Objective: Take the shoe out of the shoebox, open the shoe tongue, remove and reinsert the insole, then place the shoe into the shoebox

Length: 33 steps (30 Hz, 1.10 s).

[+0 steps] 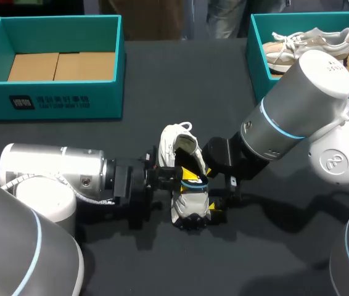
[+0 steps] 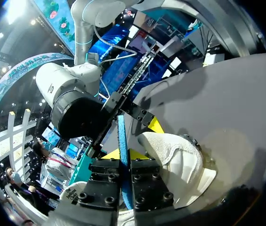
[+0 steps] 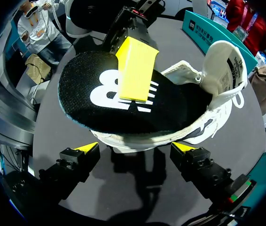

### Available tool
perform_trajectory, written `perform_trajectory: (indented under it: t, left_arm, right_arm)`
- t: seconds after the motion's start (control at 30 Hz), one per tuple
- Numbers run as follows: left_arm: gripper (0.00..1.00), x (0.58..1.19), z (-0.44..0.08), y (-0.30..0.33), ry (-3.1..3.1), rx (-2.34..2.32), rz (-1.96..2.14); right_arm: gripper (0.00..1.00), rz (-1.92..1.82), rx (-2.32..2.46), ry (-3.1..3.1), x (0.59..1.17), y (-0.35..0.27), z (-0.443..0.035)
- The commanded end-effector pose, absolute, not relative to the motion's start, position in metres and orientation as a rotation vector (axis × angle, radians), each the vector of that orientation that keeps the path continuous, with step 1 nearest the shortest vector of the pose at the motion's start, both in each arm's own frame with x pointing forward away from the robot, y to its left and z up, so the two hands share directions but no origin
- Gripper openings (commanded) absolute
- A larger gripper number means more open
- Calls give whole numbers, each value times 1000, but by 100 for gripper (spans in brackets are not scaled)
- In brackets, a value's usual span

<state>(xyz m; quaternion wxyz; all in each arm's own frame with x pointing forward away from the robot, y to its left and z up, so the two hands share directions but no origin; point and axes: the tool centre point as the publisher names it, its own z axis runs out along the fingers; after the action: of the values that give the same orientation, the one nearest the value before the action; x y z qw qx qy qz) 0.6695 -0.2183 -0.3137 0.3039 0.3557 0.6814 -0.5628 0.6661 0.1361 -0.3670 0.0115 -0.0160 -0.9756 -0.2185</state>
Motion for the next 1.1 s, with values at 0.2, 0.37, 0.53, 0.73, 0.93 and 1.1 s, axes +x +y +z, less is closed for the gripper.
perform_trajectory:
  t: [0.2,0.37,0.53,0.73,0.93,1.1]
  left_arm:
    - [0,678,-328,-221,1787,956,-1427]
    - [0,686,-338,-223,1793,957,-1353]
    - [0,697,-345,-224,1807,950,-1297]
    - [0,707,-349,-222,1840,928,-1273]
    - [0,705,-345,-220,1865,897,-1310]
    - [31,695,-333,-215,1871,881,-1360]
  right_arm:
    - [100,-681,-52,-3045,665,137,-368]
    - [100,-681,-52,-3045,665,137,-368]
    - [100,-681,-52,-3045,665,137,-368]
    - [100,-681,-52,-3045,665,137,-368]
    - [100,-681,-52,-3045,665,137,-368]
    - [100,-681,-52,-3045,665,137,-368]
